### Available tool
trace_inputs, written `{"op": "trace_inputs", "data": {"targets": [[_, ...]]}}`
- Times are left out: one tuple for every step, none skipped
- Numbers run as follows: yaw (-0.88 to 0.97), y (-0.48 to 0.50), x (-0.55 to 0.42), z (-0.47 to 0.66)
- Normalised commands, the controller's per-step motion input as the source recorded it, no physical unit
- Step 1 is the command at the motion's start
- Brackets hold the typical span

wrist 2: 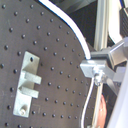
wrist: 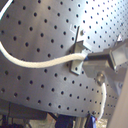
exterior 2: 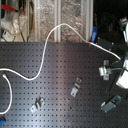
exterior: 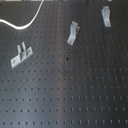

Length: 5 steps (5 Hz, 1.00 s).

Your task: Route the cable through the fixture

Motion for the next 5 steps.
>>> {"op": "trace_inputs", "data": {"targets": [[0.0,-0.013,0.025,0.0],[-0.23,0.099,-0.039,0.08],[-0.44,0.369,-0.075,0.12],[-0.49,0.543,-0.162,0.16],[-0.57,0.52,-0.174,0.19]]}}
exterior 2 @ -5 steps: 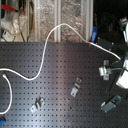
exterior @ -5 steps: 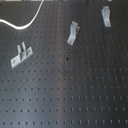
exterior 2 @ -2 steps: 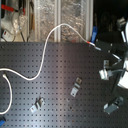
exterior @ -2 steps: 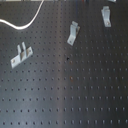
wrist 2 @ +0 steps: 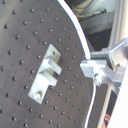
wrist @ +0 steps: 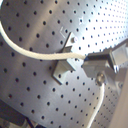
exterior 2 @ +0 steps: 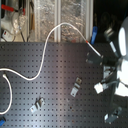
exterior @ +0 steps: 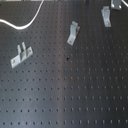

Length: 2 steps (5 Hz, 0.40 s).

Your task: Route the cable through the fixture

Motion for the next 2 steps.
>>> {"op": "trace_inputs", "data": {"targets": [[-0.59,0.406,-0.119,0.22],[-0.66,0.317,-0.085,0.23]]}}
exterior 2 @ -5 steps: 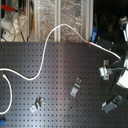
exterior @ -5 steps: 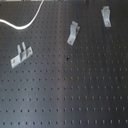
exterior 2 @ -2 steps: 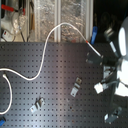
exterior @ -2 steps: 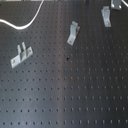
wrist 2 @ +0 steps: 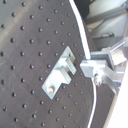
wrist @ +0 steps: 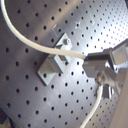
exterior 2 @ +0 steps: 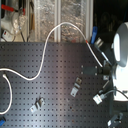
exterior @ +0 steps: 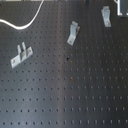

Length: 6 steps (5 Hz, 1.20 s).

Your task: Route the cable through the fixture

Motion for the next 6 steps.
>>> {"op": "trace_inputs", "data": {"targets": [[-0.59,0.3,-0.167,0.24],[-0.52,0.261,-0.196,0.26],[-0.35,0.218,-0.048,0.32],[-0.17,0.212,-0.053,0.35],[-0.19,0.26,-0.093,0.3],[0.0,0.075,-0.026,0.35]]}}
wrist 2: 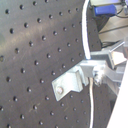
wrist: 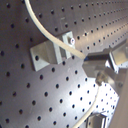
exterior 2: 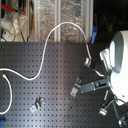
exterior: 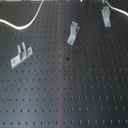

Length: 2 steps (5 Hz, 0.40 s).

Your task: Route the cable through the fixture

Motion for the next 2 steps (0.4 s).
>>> {"op": "trace_inputs", "data": {"targets": [[0.39,-0.05,-0.134,0.22],[0.76,-0.077,-0.204,0.11]]}}
